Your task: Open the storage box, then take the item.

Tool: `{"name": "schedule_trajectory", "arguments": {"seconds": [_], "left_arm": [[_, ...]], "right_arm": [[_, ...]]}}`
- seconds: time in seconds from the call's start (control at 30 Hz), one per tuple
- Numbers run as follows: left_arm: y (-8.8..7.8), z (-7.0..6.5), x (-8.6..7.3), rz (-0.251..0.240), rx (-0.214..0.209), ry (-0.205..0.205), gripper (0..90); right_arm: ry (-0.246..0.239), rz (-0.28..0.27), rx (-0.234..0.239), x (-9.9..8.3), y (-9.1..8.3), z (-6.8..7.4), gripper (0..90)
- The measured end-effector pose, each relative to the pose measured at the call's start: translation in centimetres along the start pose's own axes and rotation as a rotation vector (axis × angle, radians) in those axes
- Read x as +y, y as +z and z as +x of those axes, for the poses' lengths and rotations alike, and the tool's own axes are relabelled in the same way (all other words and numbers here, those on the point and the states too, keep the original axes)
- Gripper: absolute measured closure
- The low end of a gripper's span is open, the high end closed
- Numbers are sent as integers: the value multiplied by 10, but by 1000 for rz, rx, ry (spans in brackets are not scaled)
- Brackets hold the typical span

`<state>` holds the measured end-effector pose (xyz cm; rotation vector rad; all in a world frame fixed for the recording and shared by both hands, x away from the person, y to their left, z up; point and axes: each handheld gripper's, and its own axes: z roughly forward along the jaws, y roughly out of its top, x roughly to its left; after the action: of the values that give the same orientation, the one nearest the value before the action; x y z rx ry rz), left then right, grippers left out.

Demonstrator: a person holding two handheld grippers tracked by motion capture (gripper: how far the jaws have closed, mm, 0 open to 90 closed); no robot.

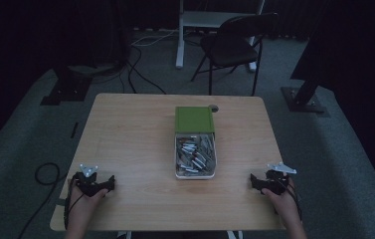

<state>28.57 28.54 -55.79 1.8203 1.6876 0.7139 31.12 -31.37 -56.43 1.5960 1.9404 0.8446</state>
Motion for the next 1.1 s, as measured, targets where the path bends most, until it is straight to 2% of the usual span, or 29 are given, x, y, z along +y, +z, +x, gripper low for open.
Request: {"name": "schedule_trajectory", "arguments": {"seconds": [0.37, 0.63, 1.1], "left_arm": [[0, -3, 0, 2, 18, -19, 104], [0, -4, 0, 2, 20, -23, 103], [0, -4, 0, 3, 26, -28, 103]], "right_arm": [[-3, 0, 3, 0, 0, 0, 109], [21, 3, -13, 1, 0, 5, 110], [-16, -51, 57, 21, -13, 29, 114]]}}
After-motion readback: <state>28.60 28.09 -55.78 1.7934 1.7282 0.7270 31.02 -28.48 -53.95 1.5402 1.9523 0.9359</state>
